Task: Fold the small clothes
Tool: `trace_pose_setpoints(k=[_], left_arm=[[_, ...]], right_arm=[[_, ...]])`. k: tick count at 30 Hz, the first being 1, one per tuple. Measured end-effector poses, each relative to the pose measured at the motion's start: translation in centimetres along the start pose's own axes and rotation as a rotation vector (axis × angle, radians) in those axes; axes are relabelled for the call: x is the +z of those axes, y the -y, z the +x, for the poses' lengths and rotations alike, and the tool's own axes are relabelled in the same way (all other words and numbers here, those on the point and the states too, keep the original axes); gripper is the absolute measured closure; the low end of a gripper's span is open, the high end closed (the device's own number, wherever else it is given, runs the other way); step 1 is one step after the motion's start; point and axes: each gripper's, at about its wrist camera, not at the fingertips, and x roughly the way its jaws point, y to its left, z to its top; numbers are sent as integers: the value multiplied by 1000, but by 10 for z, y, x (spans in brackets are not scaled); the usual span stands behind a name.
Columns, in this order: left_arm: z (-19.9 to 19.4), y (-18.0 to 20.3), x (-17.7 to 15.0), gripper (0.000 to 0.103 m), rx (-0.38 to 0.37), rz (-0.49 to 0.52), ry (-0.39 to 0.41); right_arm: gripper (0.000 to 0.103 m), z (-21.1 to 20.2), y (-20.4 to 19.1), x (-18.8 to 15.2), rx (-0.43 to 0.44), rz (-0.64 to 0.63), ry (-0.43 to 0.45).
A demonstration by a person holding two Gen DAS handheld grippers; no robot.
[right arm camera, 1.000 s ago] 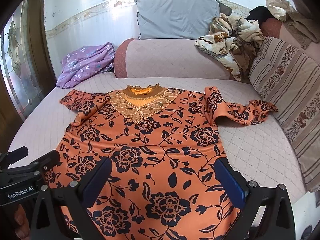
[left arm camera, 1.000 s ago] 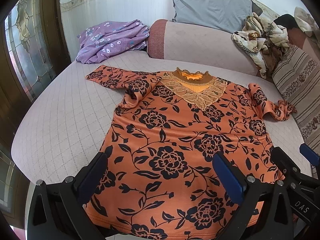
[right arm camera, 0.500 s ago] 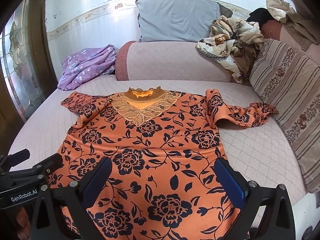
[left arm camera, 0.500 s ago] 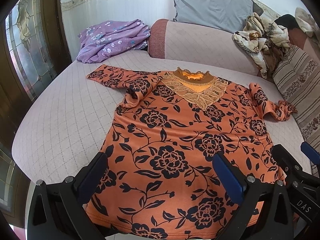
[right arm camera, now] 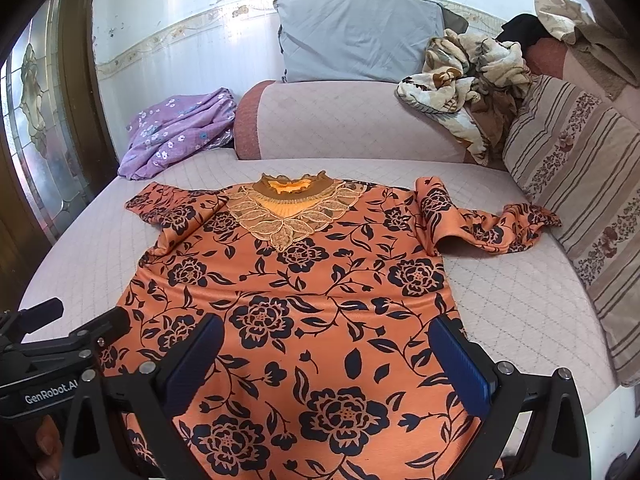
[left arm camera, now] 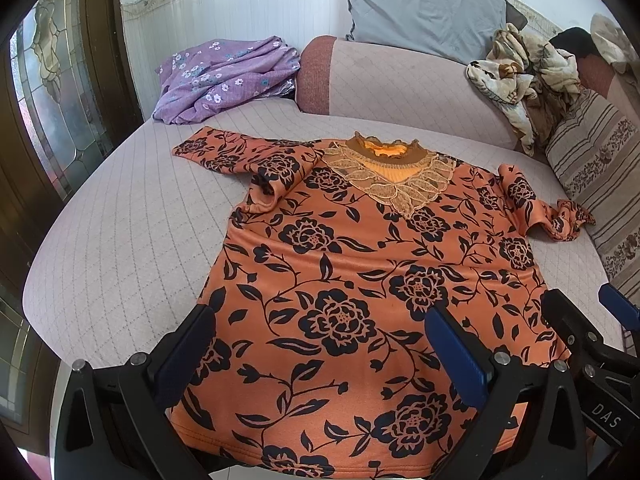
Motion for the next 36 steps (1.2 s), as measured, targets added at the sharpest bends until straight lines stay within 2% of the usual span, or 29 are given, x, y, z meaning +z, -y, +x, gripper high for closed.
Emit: trace_pose_setpoints(k=[28, 33, 36], left_arm=[[25, 8, 0, 0, 6, 12, -44], [34, 8, -1, 0, -3, 17, -66], [46, 1, 0, 0, -34, -5, -98]], right_arm=[[0, 24, 4, -5, 10, 11, -39], [0, 32, 9, -7, 25, 22, -59], [0, 40, 21, -5, 35, 47, -81]])
